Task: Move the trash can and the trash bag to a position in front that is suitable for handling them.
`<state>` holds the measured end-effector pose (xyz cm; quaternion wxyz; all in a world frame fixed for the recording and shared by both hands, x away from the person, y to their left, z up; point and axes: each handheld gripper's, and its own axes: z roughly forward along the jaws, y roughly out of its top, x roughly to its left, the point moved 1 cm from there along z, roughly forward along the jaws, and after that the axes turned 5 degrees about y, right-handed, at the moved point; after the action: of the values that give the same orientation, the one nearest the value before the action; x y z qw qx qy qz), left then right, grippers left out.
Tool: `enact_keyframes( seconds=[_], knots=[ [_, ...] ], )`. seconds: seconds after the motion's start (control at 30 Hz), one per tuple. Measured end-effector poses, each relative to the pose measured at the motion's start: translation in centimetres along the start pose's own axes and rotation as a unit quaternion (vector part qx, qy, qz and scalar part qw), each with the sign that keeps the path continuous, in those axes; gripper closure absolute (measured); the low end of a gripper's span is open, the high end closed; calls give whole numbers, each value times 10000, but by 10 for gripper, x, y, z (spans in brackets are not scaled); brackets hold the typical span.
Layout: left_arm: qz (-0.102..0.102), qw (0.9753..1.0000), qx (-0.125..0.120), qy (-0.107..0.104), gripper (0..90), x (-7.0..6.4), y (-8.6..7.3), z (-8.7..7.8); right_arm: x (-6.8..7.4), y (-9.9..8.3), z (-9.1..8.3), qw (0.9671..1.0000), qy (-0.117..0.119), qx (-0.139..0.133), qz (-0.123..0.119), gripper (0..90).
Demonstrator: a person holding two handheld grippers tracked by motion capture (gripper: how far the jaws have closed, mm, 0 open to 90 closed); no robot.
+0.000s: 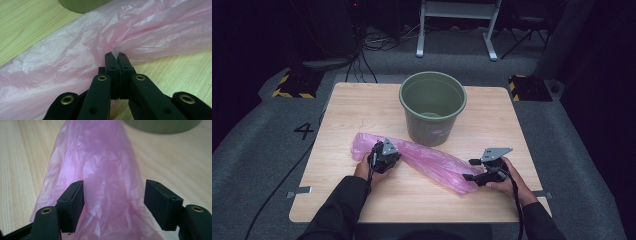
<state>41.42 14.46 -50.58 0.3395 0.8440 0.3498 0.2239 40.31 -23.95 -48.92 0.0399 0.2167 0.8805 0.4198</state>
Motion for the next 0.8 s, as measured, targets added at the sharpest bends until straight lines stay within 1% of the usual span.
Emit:
enact_keyframes(
  seconds=[0.1,0.13,0.17,0.2,0.23,0.27,0.3,0.37,0.4,0.43,0.47,0.5,0.63,0.7,0.73,0.8],
  knots=[
    [-2,10000,-41,-23,893,0,0,0,-6,6,-7,9994,-179,-280,136,338],
    [21,10000,-45,-3,894,0,0,0,-8,9,-9,9990,-228,-334,166,337],
    [21,10000,-45,-3,894,0,0,0,-8,9,-9,9990,-228,-334,166,337],
    [39,10000,-45,9,894,0,0,0,-10,15,-10,9987,-297,-377,171,335],
    [39,10000,-45,9,894,0,0,0,-10,15,-10,9987,-297,-377,171,335],
    [51,10000,-50,12,894,0,0,-1,-11,20,-10,9986,-314,-419,103,334],
    [51,10000,-50,12,894,0,0,-1,-11,20,-10,9986,-314,-419,103,334],
    [36,10000,-66,42,894,2,-1,-1,-10,23,-12,9987,-270,-436,65,333],
    [3,10000,-72,60,894,3,-2,-2,-8,24,-13,9990,-151,-408,-49,333],
    [8,9999,-79,80,894,4,-2,-2,-8,24,-13,9990,-151,-408,-49,329],
    [16,9999,-72,153,895,6,-3,-3,-6,23,-12,9994,-123,-285,-134,323],
    [-5,9999,-74,153,894,8,-3,-3,-4,21,-11,9995,-77,-252,-177,322],
    [-5,9997,-106,205,895,12,-5,-5,-3,19,-10,9996,-67,-185,-223,324],
    [-71,9997,-158,178,894,17,-7,-5,-3,19,-13,9994,8,-260,-223,367],
    [-28,9997,-198,118,894,19,-8,-6,-3,20,-14,9993,25,-290,-253,400],
    [14,9997,-221,102,895,20,-9,-7,-4,22,-17,9989,17,-346,-321,459]
  ],
)
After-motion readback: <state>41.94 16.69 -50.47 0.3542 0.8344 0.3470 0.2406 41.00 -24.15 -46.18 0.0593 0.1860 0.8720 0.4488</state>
